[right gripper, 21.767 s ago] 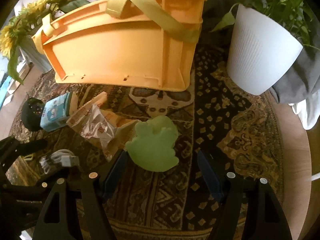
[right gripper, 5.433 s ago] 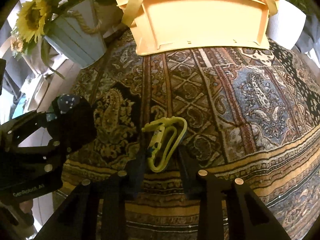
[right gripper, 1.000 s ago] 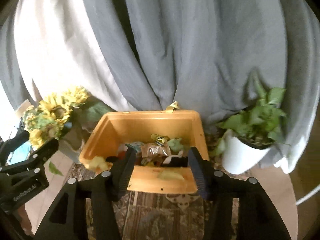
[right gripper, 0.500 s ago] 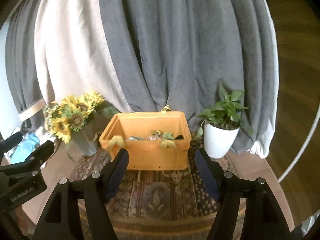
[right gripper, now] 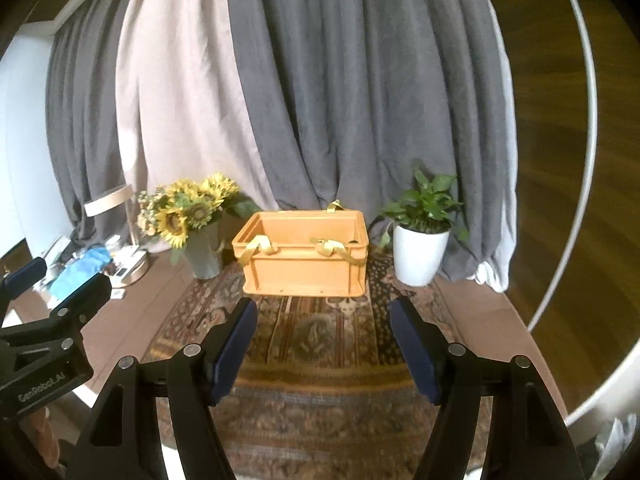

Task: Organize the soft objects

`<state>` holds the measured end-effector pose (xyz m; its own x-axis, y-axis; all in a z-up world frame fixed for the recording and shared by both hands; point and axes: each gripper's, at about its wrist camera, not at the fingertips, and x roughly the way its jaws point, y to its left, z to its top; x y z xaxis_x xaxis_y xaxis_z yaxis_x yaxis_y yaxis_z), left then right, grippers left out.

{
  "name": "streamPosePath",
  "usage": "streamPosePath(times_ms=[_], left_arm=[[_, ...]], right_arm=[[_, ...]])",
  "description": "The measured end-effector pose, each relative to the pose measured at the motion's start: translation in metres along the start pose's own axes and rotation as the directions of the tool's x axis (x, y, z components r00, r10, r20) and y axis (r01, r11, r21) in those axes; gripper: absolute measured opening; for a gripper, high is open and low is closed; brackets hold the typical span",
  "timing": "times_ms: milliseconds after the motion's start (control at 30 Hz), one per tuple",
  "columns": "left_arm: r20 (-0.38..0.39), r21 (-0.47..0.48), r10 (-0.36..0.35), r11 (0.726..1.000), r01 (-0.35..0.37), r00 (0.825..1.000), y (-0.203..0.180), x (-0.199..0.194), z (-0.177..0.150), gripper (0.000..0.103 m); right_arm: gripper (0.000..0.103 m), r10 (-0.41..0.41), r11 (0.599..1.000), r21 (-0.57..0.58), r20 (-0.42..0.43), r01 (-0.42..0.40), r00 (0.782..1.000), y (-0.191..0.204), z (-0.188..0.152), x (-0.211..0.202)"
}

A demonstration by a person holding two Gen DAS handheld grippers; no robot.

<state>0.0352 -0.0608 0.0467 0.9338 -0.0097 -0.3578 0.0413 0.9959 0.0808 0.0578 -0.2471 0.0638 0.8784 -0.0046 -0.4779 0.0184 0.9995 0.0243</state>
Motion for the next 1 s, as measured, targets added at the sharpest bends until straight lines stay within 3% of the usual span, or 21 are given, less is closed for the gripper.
streamPosePath(times_ms=[433, 1000], left_arm=[[0.051, 0.021, -0.002, 1.0, 0.001, 0.999, -0.012, -0.09, -0.02, 0.103], [0.052, 0.007, -0.01, 1.0, 0.01, 0.999, -0.012, -0.116, -0.034, 0.103]], right_arm=[[0.074, 0.005, 1.0, 0.006, 0.05, -0.005, 0.999, -0.016, -0.037, -0.095], [0.074, 0.012, 1.0, 0.015, 0.047, -0.013, 0.999, -0.017, -0.053, -0.125]])
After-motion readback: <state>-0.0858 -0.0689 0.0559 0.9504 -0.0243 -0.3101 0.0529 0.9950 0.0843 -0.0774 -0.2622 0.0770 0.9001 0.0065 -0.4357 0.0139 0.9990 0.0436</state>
